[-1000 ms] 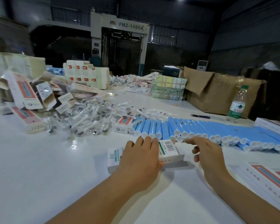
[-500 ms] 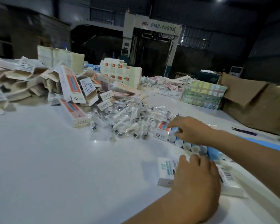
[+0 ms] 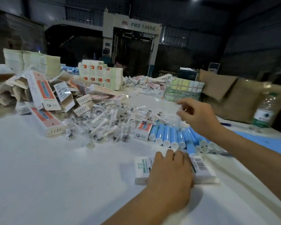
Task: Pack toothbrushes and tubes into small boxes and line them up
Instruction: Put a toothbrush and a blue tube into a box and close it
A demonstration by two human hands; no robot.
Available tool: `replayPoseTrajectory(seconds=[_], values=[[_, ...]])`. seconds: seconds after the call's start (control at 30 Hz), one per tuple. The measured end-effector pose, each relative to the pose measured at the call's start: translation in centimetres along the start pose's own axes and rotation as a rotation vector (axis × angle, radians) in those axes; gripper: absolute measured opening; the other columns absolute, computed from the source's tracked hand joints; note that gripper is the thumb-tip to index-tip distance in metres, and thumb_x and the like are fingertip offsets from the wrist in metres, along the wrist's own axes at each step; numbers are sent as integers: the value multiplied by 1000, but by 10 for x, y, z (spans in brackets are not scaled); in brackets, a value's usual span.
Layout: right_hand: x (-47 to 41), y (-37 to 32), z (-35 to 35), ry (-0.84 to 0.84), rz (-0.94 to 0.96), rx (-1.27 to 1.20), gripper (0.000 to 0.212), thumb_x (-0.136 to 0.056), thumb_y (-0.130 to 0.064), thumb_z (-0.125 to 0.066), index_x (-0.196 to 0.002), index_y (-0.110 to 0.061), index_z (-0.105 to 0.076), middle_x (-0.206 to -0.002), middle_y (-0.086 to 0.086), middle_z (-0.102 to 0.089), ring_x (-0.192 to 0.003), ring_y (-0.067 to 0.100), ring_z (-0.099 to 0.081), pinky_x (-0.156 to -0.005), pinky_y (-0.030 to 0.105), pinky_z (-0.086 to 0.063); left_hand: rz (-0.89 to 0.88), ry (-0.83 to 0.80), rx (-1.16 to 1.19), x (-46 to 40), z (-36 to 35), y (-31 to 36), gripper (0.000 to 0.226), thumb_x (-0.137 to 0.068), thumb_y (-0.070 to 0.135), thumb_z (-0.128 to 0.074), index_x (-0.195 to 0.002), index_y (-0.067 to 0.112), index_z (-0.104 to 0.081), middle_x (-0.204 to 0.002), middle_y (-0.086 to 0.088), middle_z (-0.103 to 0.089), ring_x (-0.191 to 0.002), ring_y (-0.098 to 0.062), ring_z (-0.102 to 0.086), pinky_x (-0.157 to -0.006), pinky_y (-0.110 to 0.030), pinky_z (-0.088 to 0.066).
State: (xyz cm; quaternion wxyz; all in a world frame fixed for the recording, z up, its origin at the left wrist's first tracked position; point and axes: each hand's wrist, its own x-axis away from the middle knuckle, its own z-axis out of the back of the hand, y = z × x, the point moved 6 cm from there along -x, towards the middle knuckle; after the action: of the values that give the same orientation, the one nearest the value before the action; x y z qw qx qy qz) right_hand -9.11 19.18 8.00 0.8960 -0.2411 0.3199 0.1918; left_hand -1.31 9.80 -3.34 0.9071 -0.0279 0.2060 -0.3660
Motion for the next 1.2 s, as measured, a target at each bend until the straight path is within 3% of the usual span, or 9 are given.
replayPoseTrajectory(seconds=[0.07, 0.17, 0.37, 0.53, 0.63, 0.77, 1.0, 1.1, 1.2], values=[[28, 27, 42, 237, -215, -320, 9, -87, -5, -64, -95, -10, -66, -63, -5, -62, -52, 9, -58, -52, 22, -50, 206, 28, 96, 3, 2, -3, 61, -93, 40, -46, -141, 11, -23, -133, -10, -38, -116, -29, -34, -95, -45, -29], [89, 66, 78, 515, -514, -641, 11, -88, -3, -61, -80, -10, -63, -51, -1, -62, -46, 9, -58, -44, 20, -48, 163, 112, 154, 0, 12, 14, 59, -94, 46, -35, -144, 20, -17, -137, -1, -34, -120, -23, -33, -96, -39, -27], [164, 90, 62, 577, -838, -937, 9, -88, 1, -61, -79, -1, -59, -50, 4, -61, -45, 12, -59, -45, 22, -50, 251, 123, 124, -2, 17, 11, 61, -94, 58, -31, -143, 27, -13, -133, 10, -34, -117, -13, -35, -94, -30, -30], [164, 68, 42, 496, -818, -910, 7, -85, -2, -65, -87, 1, -60, -61, 7, -68, -54, 15, -65, -49, 22, -49, 267, 89, 42, -1, 26, 27, 70, -90, 58, -42, -146, 21, -20, -131, 7, -42, -114, -15, -43, -91, -32, -36], [169, 63, 39, 477, -834, -739, 10, -80, -13, -73, -76, -10, -63, -68, 1, -70, -64, 12, -66, -63, 27, -50, 195, 209, 26, 0, 32, 32, 70, -59, 45, -84, -114, 5, -64, -90, -3, -65, -74, -23, -63, -58, -39, -52], [172, 59, 32, 418, -874, -676, 19, -82, -19, -70, -65, -17, -62, -71, -2, -72, -74, 17, -70, -73, 41, -57, 171, 282, -2, -4, 35, 41, 66, -50, 40, -89, -102, 4, -69, -79, -5, -66, -63, -24, -62, -48, -38, -51], [171, 50, 17, 253, -866, -590, 32, -91, -43, -57, -72, -18, -65, -99, 7, -66, -94, 25, -65, -85, 43, -53, 170, 278, 28, -7, 30, 41, 65, -58, 40, -86, -109, 3, -67, -86, -5, -66, -69, -25, -63, -54, -39, -50], [169, 42, 12, 177, -842, -669, 38, -87, -58, -49, -92, -23, -63, -106, 7, -64, -94, 18, -67, -85, 38, -55, 251, 185, 76, -6, 28, 36, 68, -88, 56, -49, -141, 17, -33, -124, 5, -49, -109, -17, -50, -87, -33, -40], [167, 36, 20, 209, -749, -693, 26, -91, -43, -50, -85, -28, -70, -102, -2, -65, -95, 14, -64, -83, 32, -54, 270, 220, 48, -6, 25, 29, 63, -92, 59, -29, -144, 26, -17, -133, 11, -38, -118, -12, -39, -92, -28, -32]])
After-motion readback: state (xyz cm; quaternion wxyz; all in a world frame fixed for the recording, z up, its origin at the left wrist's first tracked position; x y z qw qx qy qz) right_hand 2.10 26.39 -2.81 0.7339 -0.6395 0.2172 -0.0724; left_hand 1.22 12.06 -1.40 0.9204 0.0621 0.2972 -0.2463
